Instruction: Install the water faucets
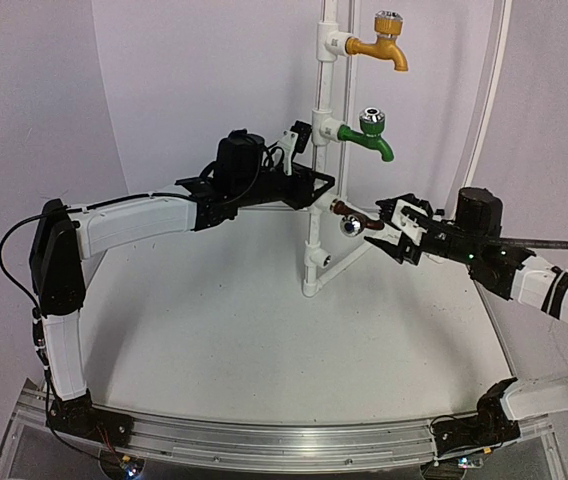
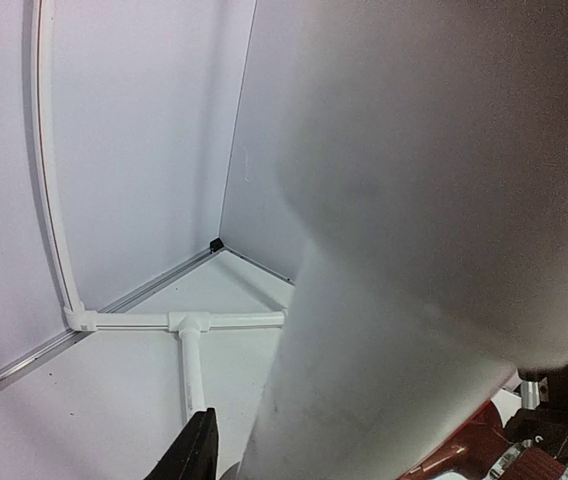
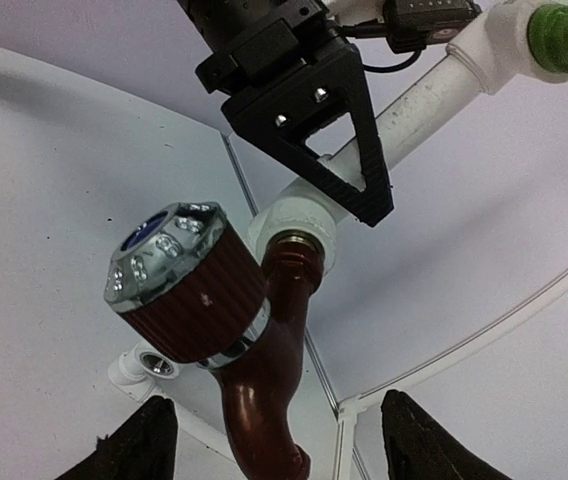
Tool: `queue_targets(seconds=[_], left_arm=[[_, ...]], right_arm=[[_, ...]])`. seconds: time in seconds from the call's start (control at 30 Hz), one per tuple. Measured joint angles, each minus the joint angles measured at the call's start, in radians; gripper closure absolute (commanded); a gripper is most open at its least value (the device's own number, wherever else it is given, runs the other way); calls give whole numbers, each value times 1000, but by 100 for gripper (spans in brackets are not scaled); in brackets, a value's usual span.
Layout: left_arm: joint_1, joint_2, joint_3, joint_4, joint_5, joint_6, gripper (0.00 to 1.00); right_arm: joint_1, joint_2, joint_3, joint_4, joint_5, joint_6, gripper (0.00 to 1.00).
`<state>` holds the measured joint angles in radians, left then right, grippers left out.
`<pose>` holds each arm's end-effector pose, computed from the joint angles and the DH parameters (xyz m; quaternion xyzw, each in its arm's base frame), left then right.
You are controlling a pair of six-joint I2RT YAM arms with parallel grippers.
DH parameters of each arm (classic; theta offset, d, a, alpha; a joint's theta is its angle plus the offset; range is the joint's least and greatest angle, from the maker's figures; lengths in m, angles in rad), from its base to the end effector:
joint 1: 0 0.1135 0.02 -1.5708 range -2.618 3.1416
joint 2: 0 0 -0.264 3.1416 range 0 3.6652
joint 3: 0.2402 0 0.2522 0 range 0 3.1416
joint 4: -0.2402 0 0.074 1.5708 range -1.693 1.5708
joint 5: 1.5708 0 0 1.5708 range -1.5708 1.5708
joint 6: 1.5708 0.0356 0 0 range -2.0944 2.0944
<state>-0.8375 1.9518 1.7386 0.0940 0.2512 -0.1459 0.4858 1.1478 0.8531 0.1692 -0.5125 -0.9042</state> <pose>0.3134 -0.3611 0.3525 0.3298 0.6700 -0.3935 0.5363 0.2285 0.1404 0.3273 -0.5934 0.4499 0.0531 0.6653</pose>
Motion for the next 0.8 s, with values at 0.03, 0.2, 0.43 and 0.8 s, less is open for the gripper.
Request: queue_targets(seconds=[0.03,0.2,0.43,0.8], left_arm=[[0,0,0,0,0,0,100],[1,0,0,0,3,0,100],[2,0,0,-1,9,0,100],[16,0,3,-7,16,-4,100]], right_arm=[[0,12,5,4,-9,6,37],[0,60,8,37,-46,74,52],[2,88,6,100,-72,340,87],[42,99,-27,180,11,1413,100]])
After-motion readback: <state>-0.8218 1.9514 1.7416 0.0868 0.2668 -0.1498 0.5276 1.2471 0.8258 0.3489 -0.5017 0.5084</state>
